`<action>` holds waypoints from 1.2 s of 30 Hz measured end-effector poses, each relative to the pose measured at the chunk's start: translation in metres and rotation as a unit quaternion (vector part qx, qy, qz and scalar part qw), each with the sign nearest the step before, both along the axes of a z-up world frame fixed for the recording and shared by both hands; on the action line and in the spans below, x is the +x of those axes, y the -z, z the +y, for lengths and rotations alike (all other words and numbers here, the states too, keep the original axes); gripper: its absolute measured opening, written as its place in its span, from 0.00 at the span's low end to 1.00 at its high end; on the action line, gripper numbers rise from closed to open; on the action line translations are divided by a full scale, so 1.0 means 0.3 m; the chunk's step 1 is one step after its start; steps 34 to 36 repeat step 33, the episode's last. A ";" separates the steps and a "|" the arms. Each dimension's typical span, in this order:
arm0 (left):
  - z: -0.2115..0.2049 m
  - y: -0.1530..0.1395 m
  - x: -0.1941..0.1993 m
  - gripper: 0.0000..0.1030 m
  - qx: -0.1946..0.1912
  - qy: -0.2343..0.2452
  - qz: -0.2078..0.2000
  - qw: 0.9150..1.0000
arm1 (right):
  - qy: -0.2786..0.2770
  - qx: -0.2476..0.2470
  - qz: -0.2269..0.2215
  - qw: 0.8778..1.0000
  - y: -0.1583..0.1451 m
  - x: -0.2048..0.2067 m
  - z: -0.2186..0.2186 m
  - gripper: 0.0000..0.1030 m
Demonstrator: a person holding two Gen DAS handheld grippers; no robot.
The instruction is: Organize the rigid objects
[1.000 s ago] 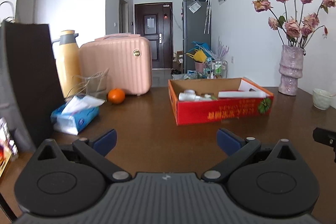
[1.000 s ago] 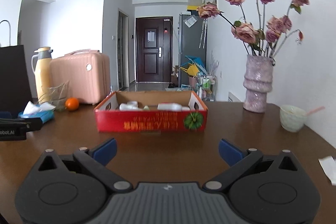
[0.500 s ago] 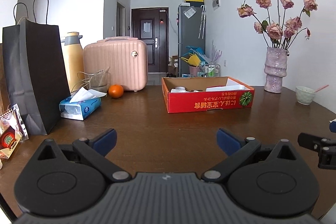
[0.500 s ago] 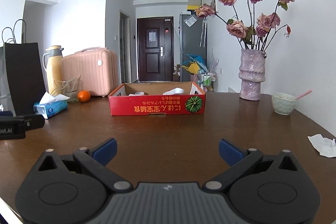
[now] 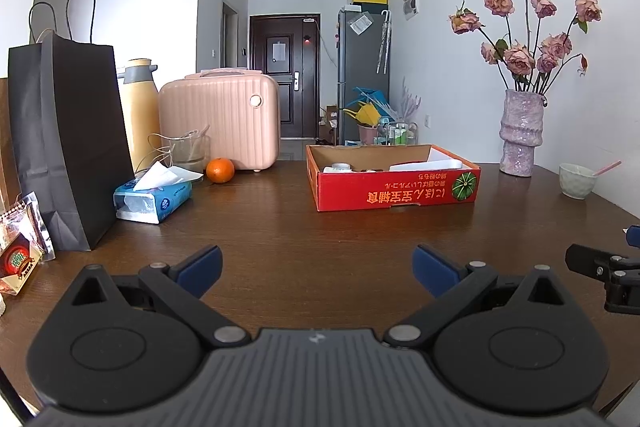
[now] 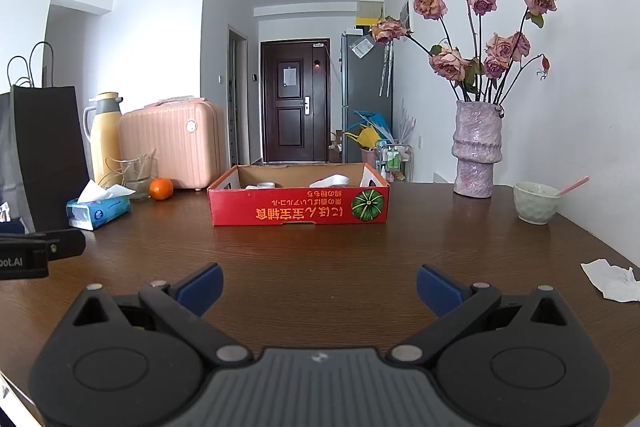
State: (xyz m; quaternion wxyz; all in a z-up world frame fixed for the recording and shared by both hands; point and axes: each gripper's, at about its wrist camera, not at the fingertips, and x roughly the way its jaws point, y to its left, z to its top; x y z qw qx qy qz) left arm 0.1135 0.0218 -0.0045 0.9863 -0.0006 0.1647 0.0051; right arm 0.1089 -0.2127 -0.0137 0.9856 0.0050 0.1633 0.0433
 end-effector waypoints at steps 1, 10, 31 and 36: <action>-0.001 0.002 -0.002 1.00 0.000 0.000 0.000 1.000 | 0.000 0.000 0.000 1.000 0.000 -0.001 0.000 1.00; -0.001 0.011 -0.001 1.00 0.000 0.000 0.004 1.000 | 0.000 0.000 0.000 1.000 0.000 -0.001 0.000 1.00; -0.002 0.024 0.011 1.00 -0.001 -0.002 0.011 1.000 | -0.002 -0.002 0.002 1.000 -0.001 0.002 0.009 1.00; -0.001 0.025 0.012 1.00 -0.002 0.003 0.013 1.000 | -0.002 -0.002 0.002 1.000 -0.001 0.002 0.009 1.00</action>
